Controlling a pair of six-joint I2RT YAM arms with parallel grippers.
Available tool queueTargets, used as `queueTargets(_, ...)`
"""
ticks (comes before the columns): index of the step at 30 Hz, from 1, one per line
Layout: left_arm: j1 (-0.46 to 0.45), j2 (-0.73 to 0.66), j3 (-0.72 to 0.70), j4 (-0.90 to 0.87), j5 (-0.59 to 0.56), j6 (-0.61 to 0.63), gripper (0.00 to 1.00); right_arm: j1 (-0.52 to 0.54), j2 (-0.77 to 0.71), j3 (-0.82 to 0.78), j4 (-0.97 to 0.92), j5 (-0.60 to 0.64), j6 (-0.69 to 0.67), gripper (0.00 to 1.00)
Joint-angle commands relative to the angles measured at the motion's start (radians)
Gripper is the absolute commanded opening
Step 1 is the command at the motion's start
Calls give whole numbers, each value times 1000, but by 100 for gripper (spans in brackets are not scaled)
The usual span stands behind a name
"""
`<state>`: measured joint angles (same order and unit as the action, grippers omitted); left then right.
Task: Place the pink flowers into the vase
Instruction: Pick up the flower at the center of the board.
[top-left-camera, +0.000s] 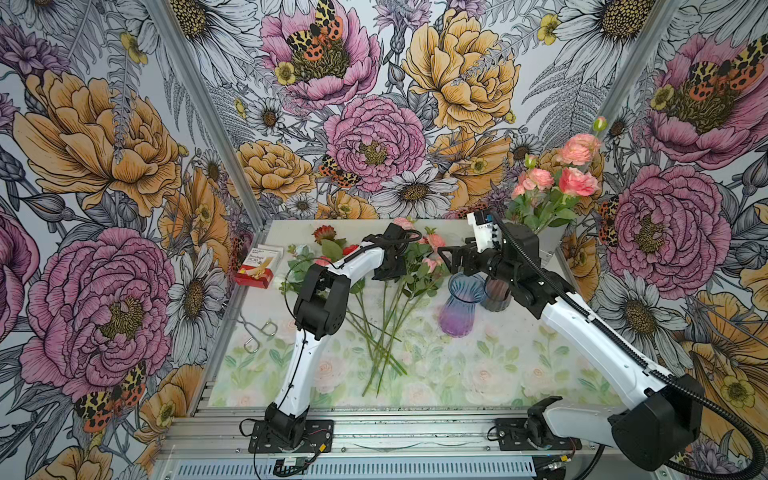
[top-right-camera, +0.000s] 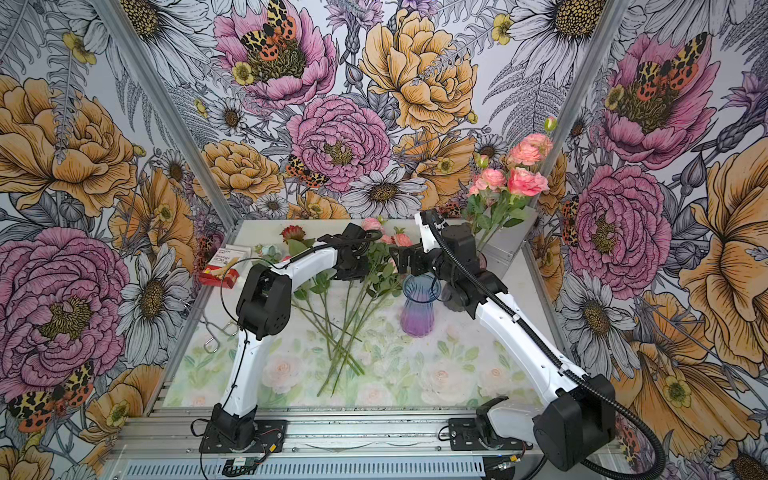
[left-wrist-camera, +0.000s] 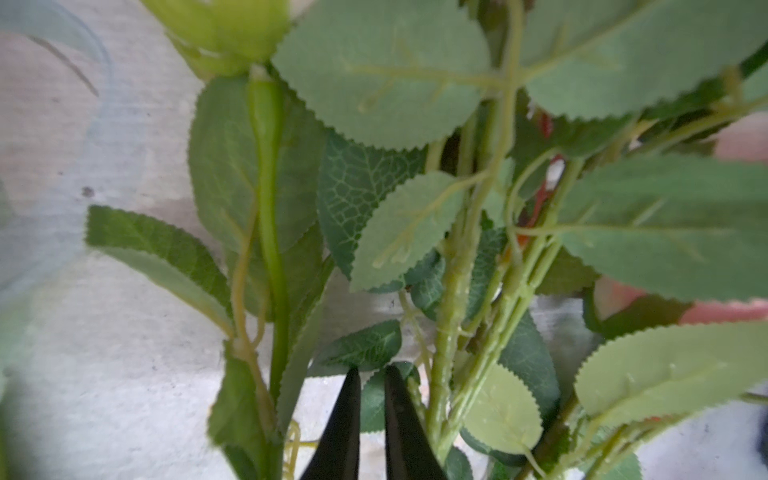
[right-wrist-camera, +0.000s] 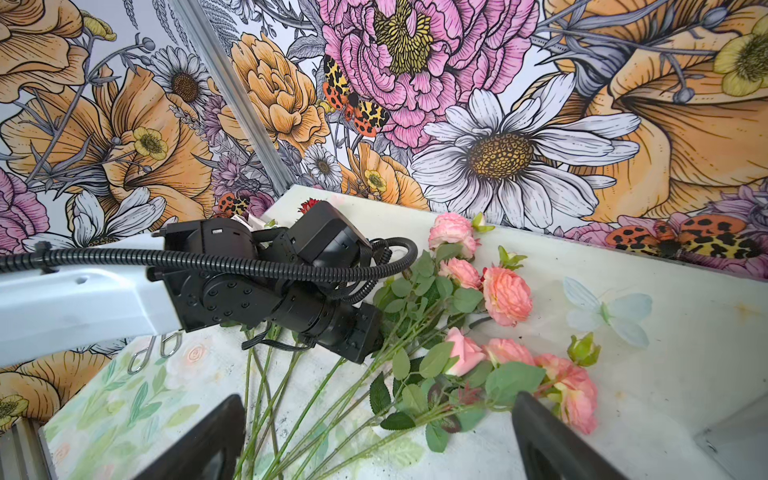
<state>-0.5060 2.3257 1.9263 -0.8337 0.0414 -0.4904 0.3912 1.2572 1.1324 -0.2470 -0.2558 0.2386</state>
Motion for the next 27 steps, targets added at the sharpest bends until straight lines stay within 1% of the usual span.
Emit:
queueTargets(1,7,-34,17,5,0,1,18,-3,1,-10,9,4,-5,99)
queueTargets(4,9,-53,26,7,1,2,20,-3,9,-5,11,1,-4,99)
queueTargets(15,15,-86,32,6,-19,-2,22,-3,6,-10,16,0,-4,99)
queueTargets(21,-11,-63,56,7,-10,-3,22,-3,11,-6,16,0,-2,99)
queueTargets(27,-8,-14,100,5,9,-12,22,-3,4,-10,15,2,-8,99)
